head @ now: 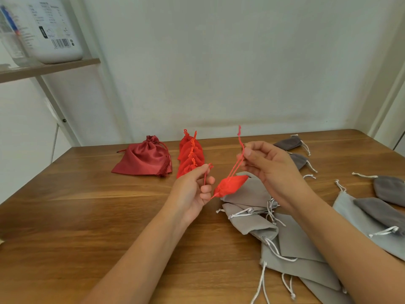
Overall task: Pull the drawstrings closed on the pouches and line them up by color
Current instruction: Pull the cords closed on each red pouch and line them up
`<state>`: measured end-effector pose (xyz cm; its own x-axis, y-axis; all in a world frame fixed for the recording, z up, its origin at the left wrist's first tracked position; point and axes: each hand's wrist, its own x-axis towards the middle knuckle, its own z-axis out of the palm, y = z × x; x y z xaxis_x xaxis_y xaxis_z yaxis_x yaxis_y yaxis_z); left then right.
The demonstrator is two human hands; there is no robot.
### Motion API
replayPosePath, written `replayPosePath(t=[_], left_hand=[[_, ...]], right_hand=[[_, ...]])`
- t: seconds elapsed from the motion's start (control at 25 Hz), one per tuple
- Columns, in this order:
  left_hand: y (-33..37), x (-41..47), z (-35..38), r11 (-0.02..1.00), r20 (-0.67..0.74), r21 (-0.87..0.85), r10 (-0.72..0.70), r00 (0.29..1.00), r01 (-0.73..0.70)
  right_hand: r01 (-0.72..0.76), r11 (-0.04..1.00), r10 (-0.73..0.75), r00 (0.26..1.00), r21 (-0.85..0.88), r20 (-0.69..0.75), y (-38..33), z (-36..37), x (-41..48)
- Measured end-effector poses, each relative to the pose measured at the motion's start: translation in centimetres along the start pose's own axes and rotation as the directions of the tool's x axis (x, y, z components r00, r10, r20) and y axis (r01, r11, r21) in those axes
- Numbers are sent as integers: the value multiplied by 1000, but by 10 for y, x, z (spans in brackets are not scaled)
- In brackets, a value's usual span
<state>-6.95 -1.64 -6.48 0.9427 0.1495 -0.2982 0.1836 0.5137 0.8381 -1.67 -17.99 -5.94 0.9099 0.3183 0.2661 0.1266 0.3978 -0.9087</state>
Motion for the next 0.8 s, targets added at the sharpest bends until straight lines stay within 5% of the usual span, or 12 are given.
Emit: replayPosePath(t=[0.2,0.52,0.8], left_hand=[[-8,-7,2,939,151,304,119,981,-161],[-4,-13,1,823,351,443,205,914,-355],[-3,-14,1,783,317,502,230,920,-368]], right_hand=[[152,942,-106,980,-300,166,4,8,-4],[134,927,-89,986,-349,143,0,6,-5],[150,900,-76,979,-410,190,-2,9,-8]])
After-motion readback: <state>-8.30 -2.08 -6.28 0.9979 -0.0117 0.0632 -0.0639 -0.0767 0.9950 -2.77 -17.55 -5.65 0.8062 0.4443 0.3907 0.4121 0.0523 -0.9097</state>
